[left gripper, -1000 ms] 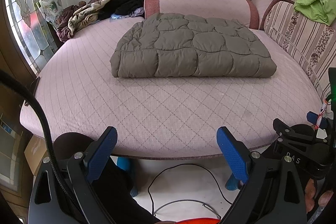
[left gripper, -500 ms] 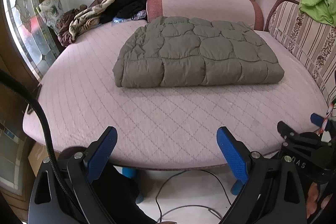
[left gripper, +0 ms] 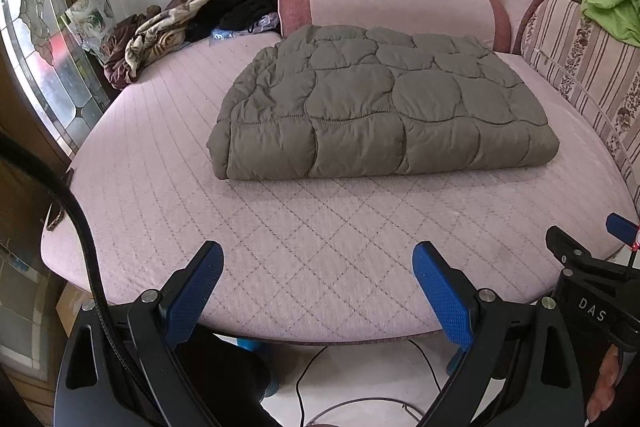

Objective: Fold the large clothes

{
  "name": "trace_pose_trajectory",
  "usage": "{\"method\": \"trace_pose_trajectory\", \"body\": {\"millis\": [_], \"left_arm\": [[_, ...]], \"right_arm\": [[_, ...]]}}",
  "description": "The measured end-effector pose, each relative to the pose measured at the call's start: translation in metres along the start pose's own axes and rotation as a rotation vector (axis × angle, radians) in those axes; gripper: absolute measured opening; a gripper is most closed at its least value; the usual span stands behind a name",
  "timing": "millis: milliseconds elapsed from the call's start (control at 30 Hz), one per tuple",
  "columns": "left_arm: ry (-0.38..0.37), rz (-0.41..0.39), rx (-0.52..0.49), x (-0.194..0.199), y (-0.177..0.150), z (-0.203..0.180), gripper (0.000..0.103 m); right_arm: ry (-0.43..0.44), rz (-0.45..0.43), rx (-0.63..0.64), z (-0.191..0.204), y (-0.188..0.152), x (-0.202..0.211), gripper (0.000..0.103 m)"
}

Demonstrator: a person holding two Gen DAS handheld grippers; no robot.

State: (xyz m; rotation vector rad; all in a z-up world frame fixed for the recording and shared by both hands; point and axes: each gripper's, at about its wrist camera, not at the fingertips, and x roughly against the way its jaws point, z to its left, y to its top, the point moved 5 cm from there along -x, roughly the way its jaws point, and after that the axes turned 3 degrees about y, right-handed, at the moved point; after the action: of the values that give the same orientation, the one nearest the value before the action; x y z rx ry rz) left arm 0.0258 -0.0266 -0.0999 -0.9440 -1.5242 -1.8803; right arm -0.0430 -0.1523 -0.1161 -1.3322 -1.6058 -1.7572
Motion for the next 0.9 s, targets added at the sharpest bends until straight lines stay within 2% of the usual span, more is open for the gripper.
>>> {"method": "trace_pose_trajectory", "body": {"millis": [900], "left_arm": [[-0.026, 0.123, 0.006, -0.061, 0.000, -0.002, 0.095]], "right_arm": [[0.003, 0.082, 0.005, 0.005, 0.012, -0.056, 0.093]]}}
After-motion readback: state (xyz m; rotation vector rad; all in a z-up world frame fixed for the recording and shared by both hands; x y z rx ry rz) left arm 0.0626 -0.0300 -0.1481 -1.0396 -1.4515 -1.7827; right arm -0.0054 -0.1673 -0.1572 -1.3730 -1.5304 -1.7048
